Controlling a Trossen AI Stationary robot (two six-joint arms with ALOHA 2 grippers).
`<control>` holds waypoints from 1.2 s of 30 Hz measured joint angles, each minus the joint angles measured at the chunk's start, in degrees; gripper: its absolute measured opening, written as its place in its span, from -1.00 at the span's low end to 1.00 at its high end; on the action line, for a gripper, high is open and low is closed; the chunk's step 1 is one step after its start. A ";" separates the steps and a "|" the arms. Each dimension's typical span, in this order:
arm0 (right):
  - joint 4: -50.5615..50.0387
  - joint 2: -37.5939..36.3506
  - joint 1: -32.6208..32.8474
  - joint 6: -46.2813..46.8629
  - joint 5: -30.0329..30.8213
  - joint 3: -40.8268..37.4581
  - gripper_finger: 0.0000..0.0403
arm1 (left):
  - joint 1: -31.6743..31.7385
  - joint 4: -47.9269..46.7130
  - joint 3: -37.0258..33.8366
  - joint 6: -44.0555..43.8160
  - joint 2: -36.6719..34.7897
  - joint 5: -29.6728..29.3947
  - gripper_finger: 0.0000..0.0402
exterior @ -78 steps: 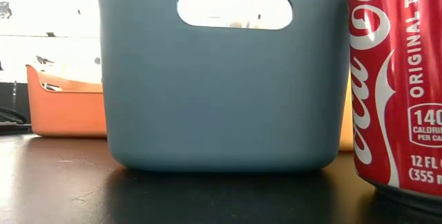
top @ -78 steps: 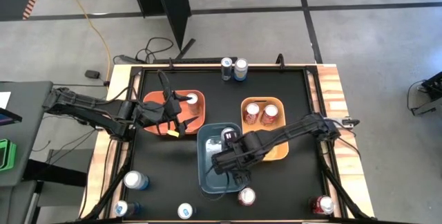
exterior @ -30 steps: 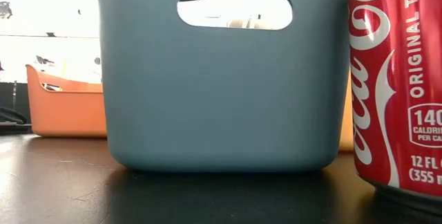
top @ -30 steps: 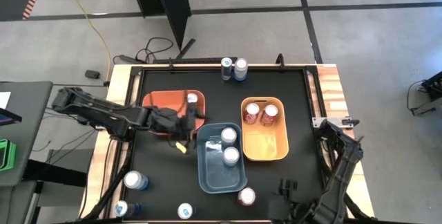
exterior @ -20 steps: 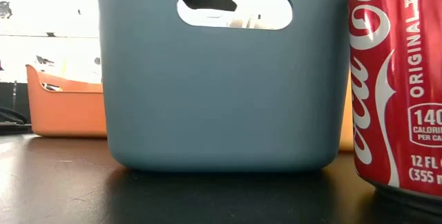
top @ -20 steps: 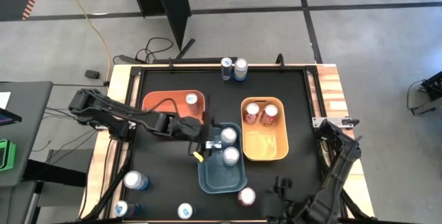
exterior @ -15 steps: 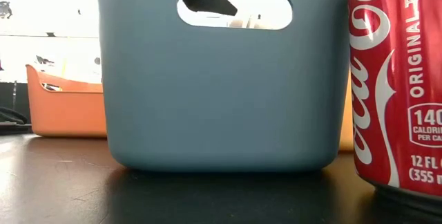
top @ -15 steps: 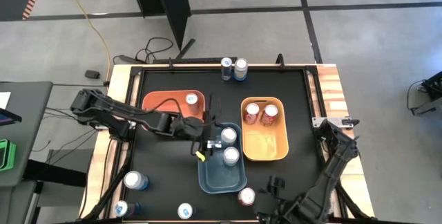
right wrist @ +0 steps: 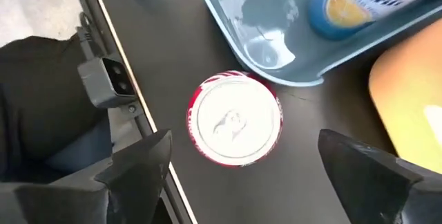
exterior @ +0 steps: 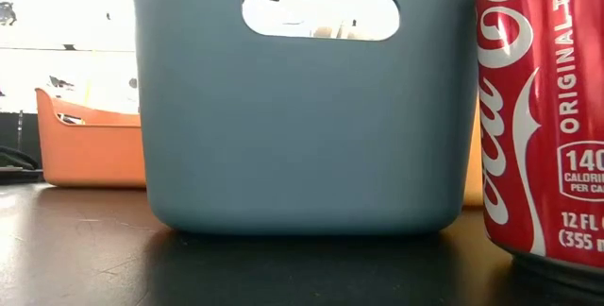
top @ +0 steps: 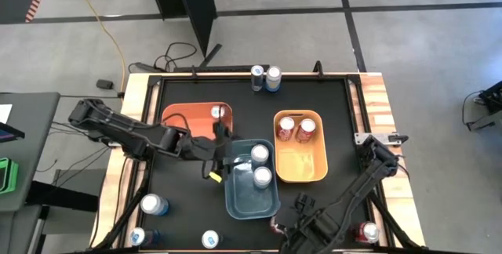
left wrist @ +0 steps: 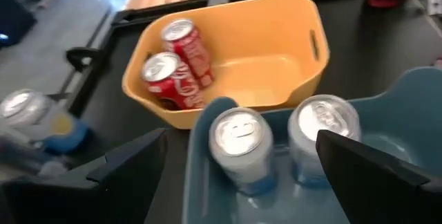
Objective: Sort soda cans
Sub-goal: Put the left red-white soda can into the yellow bin
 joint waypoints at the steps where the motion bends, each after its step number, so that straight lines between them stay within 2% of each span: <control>1: 0.65 0.00 -0.32 -0.06 -0.86 -0.79 0.91 | -0.07 -0.05 -0.53 0.24 -0.81 -0.52 0.82; 4: 2.07 0.07 -0.95 -0.86 -2.81 -2.54 0.94 | -0.12 0.28 -2.75 0.17 -4.12 -0.82 0.82; 9: 5.94 0.06 -1.91 -3.50 -2.82 -3.82 0.98 | 0.15 1.00 -7.12 -0.83 -10.27 -3.41 0.82; 19: 8.84 -0.01 -4.95 -6.20 -5.93 -7.92 0.98 | 0.15 3.35 -13.20 -1.59 -19.19 -3.74 0.82; 31: 12.35 0.02 -6.64 -7.85 -11.09 -12.01 0.99 | 0.15 2.84 -13.24 -1.94 -19.99 -4.20 0.82; 36: 18.49 0.11 -7.23 -7.92 -14.13 -16.92 0.99 | 0.15 2.75 -13.24 -1.93 -19.99 -4.15 0.82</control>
